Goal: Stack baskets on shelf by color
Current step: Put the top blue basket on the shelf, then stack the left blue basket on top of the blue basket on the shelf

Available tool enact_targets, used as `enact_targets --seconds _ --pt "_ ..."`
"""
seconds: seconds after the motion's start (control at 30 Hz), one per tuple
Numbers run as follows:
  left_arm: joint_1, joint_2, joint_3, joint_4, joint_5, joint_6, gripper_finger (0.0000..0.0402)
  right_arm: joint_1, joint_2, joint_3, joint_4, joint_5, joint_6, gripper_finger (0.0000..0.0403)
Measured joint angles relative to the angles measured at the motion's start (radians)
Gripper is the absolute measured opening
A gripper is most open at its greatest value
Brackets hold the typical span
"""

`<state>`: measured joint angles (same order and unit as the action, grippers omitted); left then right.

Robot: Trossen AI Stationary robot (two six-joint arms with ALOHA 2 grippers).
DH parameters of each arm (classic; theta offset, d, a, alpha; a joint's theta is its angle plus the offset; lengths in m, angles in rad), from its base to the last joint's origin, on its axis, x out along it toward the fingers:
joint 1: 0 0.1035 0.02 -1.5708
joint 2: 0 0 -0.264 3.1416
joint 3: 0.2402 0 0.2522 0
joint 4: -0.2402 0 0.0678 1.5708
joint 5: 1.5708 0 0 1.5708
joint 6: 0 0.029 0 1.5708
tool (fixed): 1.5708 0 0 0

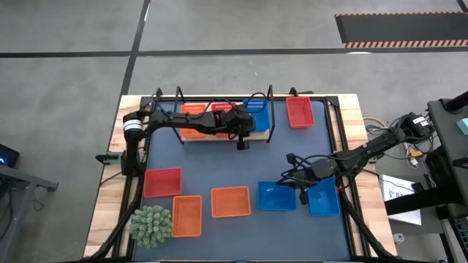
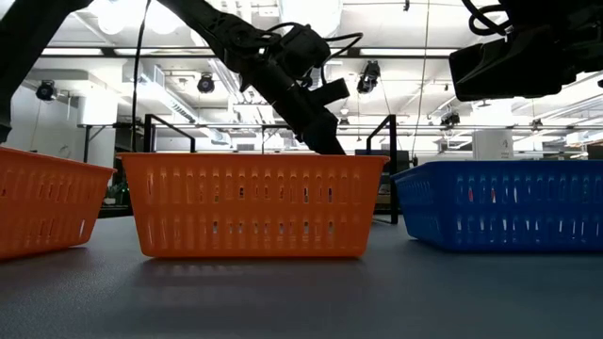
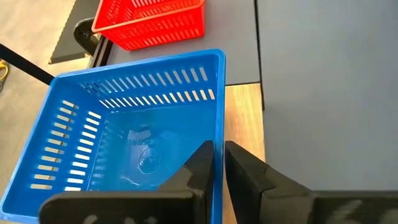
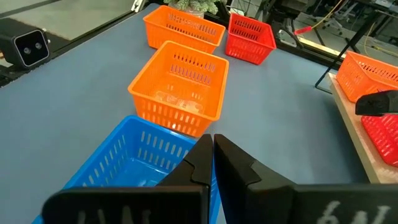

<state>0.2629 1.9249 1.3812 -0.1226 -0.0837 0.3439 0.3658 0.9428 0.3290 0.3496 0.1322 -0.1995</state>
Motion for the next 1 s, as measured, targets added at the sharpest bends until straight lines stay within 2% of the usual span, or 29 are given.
enact_targets --seconds 0.4,0.77,1.0 --pt "-0.102 -0.142 -0.001 -0.051 0.001 -0.164 0.0023 0.0 0.0 0.0 0.0 0.0 -0.001 0.0009" --pt "-0.375 -0.164 -0.001 -0.039 0.002 -0.208 0.0023 0.0 0.0 0.0 -0.003 0.0 0.006 0.0009" --pt "-0.488 -0.16 -0.002 -0.025 -0.001 -0.208 0.0022 0.0 0.0 0.0 -0.005 0.0 0.009 0.0009"
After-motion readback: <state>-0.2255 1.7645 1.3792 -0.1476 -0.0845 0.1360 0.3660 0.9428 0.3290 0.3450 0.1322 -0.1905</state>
